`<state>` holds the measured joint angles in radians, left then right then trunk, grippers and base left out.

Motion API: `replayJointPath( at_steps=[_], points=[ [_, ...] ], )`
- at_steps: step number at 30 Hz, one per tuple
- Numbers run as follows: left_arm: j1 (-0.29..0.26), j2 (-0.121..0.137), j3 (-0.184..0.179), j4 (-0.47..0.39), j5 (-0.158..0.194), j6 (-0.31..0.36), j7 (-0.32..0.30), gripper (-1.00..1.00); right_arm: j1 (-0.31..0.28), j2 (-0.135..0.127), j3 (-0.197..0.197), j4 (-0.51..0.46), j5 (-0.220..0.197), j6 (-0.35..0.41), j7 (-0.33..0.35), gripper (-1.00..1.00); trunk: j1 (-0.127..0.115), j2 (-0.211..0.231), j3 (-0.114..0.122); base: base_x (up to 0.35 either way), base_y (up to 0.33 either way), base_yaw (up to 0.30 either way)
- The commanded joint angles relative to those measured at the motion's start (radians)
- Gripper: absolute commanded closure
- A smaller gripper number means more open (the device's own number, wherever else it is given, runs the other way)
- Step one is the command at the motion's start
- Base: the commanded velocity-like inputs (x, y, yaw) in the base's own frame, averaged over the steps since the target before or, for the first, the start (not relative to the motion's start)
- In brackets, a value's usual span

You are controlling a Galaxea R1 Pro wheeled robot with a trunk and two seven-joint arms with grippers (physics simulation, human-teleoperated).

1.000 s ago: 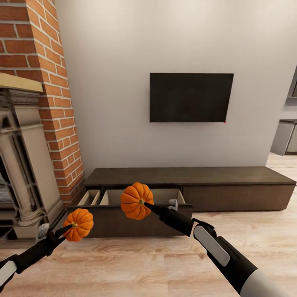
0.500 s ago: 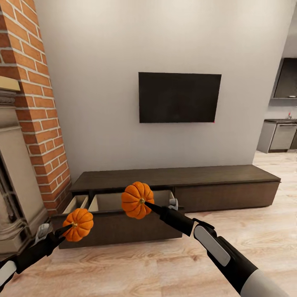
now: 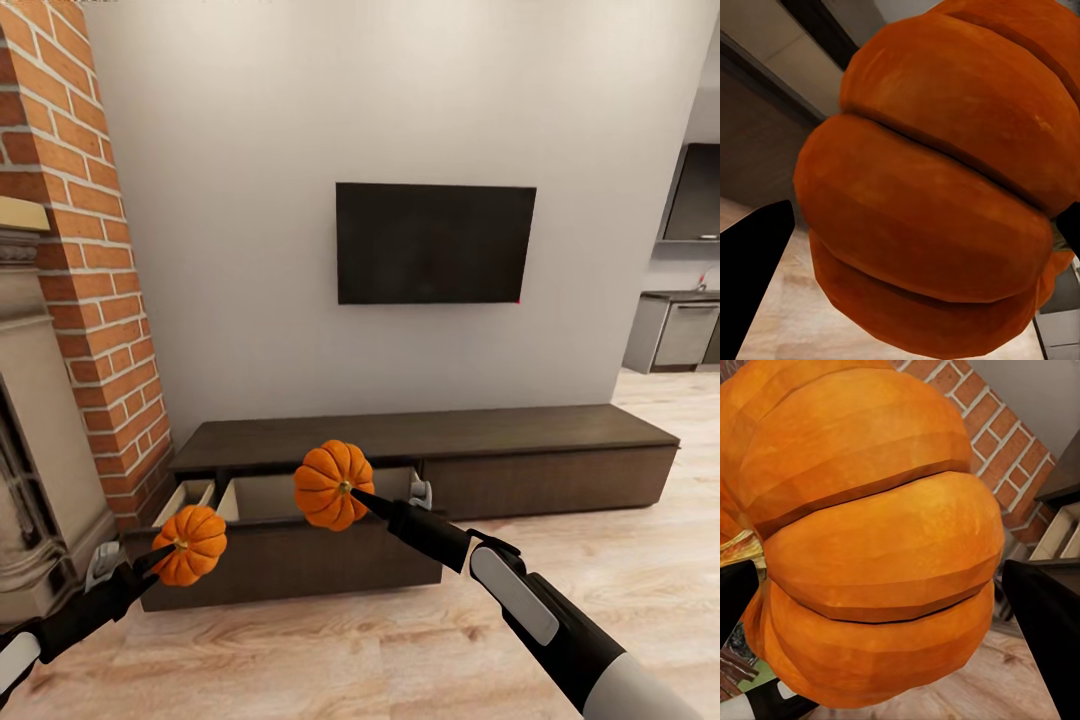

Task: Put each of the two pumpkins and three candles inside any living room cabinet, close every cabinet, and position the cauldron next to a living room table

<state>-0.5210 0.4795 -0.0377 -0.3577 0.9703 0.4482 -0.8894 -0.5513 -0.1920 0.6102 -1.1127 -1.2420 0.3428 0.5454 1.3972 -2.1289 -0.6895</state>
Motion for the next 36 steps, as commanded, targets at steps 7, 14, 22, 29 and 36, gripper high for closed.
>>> replayJointPath(
  at_steps=[7, 14, 22, 29, 36],
  points=[
    [-0.001, 0.001, -0.004, 0.0, 0.007, 0.006, 0.004, 1.0, -0.001, -0.001, 0.001, 0.001, -0.01, 0.007, 0.0, 1.0, -0.027, 0.049, 0.021, 0.0, 0.0, 0.0],
    [-0.001, 0.001, -0.004, 0.0, 0.007, 0.006, 0.004, 1.0, -0.001, -0.002, 0.001, -0.001, -0.011, 0.007, 0.001, 1.0, -0.054, 0.098, 0.043, 0.0, 0.0, 0.0],
    [-0.001, 0.001, -0.004, 0.0, 0.007, 0.006, 0.004, 1.0, -0.001, -0.001, 0.002, 0.0, -0.011, 0.005, 0.001, 1.0, -0.085, 0.154, 0.068, 0.0, 0.0, 0.0],
    [-0.001, 0.0, -0.004, -0.001, 0.007, 0.008, 0.002, 1.0, -0.001, 0.001, 0.001, 0.0, -0.011, 0.014, -0.085, 1.0, -0.111, 0.203, 0.09, 0.0, 0.0, 0.0],
    [-0.002, -0.085, -0.014, -0.121, 0.005, 0.023, 0.104, 1.0, -0.001, 0.003, -0.004, -0.003, -0.012, 0.02, -0.394, 1.0, -0.138, 0.252, 0.112, 0.0, 0.0, 0.0]
  ],
)
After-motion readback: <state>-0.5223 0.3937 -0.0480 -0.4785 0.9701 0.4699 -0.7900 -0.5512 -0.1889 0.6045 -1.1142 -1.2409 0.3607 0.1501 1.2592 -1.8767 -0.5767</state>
